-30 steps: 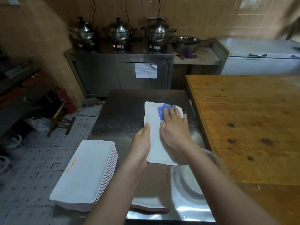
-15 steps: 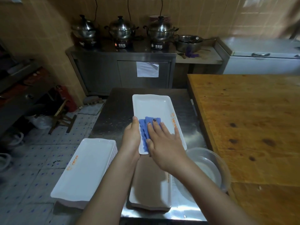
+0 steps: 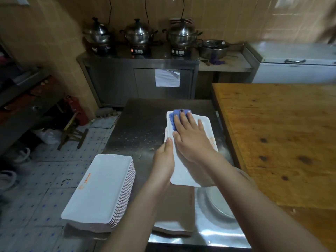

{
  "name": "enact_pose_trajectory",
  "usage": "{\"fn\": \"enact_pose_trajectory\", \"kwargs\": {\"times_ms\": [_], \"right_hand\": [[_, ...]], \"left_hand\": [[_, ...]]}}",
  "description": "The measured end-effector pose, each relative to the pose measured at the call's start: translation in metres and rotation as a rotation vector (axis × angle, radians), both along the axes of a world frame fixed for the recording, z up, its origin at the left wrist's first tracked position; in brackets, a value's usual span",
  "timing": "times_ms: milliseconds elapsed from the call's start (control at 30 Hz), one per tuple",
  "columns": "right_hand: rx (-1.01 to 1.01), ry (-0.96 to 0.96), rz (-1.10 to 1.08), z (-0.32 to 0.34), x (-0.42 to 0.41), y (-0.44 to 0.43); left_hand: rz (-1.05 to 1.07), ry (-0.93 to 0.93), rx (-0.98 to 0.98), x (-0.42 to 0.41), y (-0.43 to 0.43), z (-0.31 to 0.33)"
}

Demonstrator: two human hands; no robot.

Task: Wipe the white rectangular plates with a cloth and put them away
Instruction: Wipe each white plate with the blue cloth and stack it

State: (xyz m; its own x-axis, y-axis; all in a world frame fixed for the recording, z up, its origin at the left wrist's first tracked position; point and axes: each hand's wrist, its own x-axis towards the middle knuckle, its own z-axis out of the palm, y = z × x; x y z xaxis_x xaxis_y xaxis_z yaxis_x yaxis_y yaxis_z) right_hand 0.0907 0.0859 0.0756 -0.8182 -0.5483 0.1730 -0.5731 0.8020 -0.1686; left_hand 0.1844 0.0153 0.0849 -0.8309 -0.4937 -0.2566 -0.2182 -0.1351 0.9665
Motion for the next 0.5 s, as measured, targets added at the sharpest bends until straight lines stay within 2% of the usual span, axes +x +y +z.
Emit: {"fn": "enact_pose_trajectory", "kwargs": {"times_ms": [167, 333, 500], "right_hand": [[0.060, 0.068, -0.054, -0.007, -0.009, 0.013], [0.062, 0.003, -0.194, -0.010, 0.010, 0.029], [-0.011, -0.177, -0.030, -0.001, 0.056, 0.015]], "left_hand": [[-0.002, -0.014, 0.031, 0.004, -0.015, 0.001], [0.020, -0.025, 0.061, 0.010, -0.019, 0.003], [0.069, -0.014, 0.079, 0.005, -0.018, 0.005]]}}
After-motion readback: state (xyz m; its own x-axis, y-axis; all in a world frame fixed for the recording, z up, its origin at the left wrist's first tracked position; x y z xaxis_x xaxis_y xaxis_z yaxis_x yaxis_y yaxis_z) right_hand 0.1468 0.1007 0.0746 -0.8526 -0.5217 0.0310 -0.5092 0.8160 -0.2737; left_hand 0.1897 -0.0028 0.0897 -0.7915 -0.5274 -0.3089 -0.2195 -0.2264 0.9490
